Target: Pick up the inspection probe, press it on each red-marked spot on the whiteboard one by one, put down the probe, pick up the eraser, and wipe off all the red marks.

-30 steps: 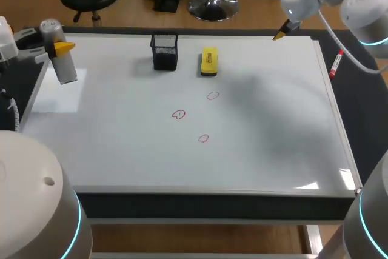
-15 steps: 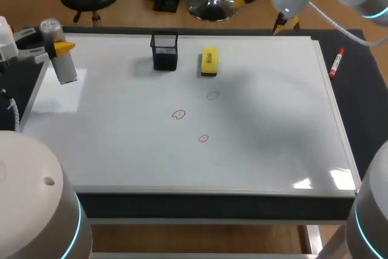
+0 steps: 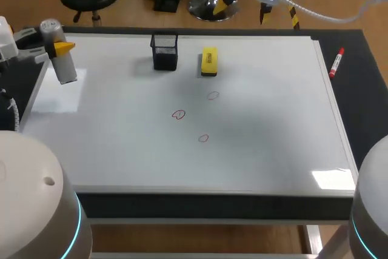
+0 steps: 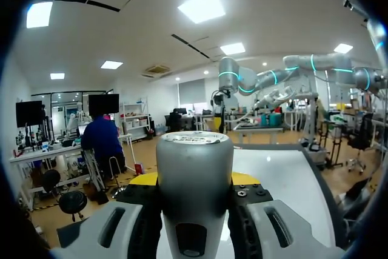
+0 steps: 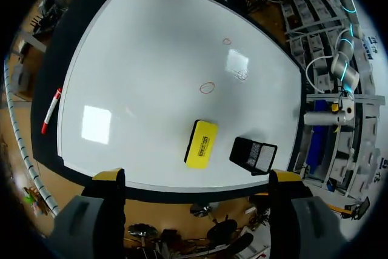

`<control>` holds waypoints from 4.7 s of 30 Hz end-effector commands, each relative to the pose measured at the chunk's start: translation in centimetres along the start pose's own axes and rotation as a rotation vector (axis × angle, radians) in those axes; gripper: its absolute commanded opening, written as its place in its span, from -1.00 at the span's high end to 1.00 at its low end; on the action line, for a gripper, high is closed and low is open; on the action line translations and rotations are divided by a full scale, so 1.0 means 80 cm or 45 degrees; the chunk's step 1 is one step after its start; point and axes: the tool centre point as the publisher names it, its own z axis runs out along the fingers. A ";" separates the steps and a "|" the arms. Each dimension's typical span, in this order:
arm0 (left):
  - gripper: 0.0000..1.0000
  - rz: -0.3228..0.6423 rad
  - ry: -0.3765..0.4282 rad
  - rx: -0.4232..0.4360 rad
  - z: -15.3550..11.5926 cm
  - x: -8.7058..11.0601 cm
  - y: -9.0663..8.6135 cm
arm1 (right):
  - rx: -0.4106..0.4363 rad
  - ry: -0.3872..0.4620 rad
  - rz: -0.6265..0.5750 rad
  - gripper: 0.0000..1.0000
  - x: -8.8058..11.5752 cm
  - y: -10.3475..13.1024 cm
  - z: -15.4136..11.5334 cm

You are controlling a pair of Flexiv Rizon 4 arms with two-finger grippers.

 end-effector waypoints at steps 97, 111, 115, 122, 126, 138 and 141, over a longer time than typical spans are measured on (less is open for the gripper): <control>1.00 0.001 0.002 0.003 0.000 -0.001 0.000 | -0.051 0.513 0.280 -1.00 -0.035 -0.014 0.203; 1.00 0.001 0.002 0.003 0.000 -0.001 0.000 | -0.075 0.522 0.302 -1.00 -0.015 -0.022 0.206; 1.00 0.001 0.002 0.003 0.000 -0.001 0.000 | -0.086 0.511 0.315 -1.00 -0.004 -0.023 0.206; 1.00 0.001 0.002 0.003 0.000 -0.001 0.000 | -0.085 0.493 0.328 -1.00 -0.004 -0.021 0.203; 1.00 0.001 0.002 0.003 0.000 -0.001 0.000 | -0.091 0.490 0.332 -1.00 -0.006 -0.021 0.206; 1.00 0.001 0.002 0.003 0.000 -0.001 0.000 | -0.105 0.492 0.341 -0.73 -0.004 -0.015 0.212; 1.00 0.001 0.002 0.003 0.000 -0.001 0.000 | -0.108 0.494 0.338 0.24 -0.003 -0.015 0.212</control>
